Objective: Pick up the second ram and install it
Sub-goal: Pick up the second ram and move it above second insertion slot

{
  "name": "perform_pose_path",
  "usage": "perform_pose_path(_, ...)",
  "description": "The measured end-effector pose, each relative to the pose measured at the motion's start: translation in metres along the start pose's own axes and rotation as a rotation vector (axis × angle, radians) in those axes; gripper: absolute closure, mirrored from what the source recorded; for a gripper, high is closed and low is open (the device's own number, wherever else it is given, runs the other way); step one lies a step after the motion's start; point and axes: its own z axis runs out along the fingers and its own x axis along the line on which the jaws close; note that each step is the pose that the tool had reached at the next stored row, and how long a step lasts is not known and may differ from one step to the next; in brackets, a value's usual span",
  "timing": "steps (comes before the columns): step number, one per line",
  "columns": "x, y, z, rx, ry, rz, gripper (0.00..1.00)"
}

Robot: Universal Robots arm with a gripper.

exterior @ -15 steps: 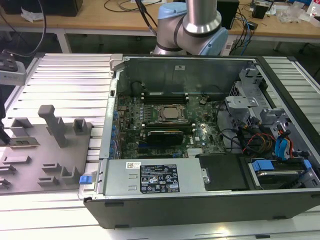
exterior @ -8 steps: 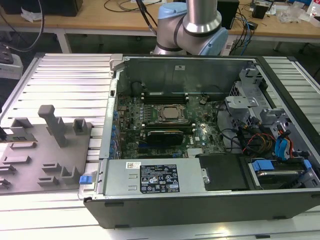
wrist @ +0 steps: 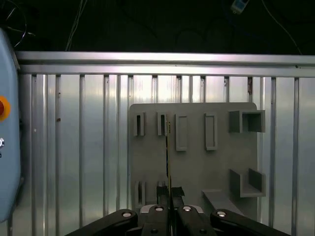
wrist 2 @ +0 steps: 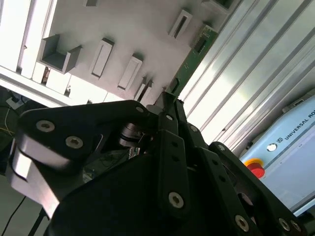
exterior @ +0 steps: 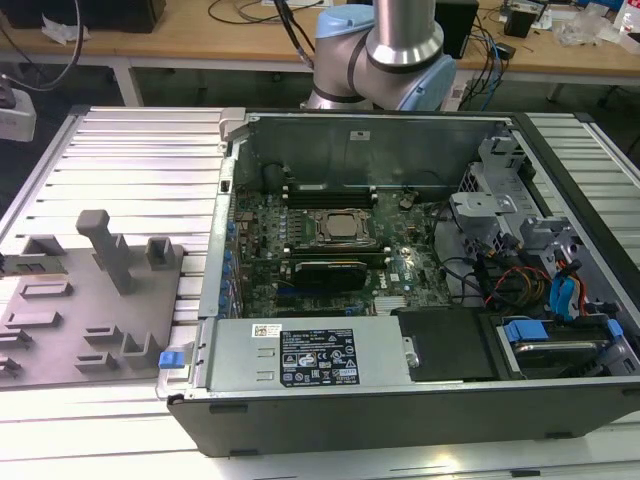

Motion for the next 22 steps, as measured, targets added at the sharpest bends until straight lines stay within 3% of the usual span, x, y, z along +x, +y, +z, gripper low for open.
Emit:
perform_pose_path(7,-0.0003,0.0001,-0.0117,0.0,0.0,0.0,0.87)
perform_pose_path(22,-0.0031,0.0001,-0.0305,0.0001,-0.0001,0.0,0.87)
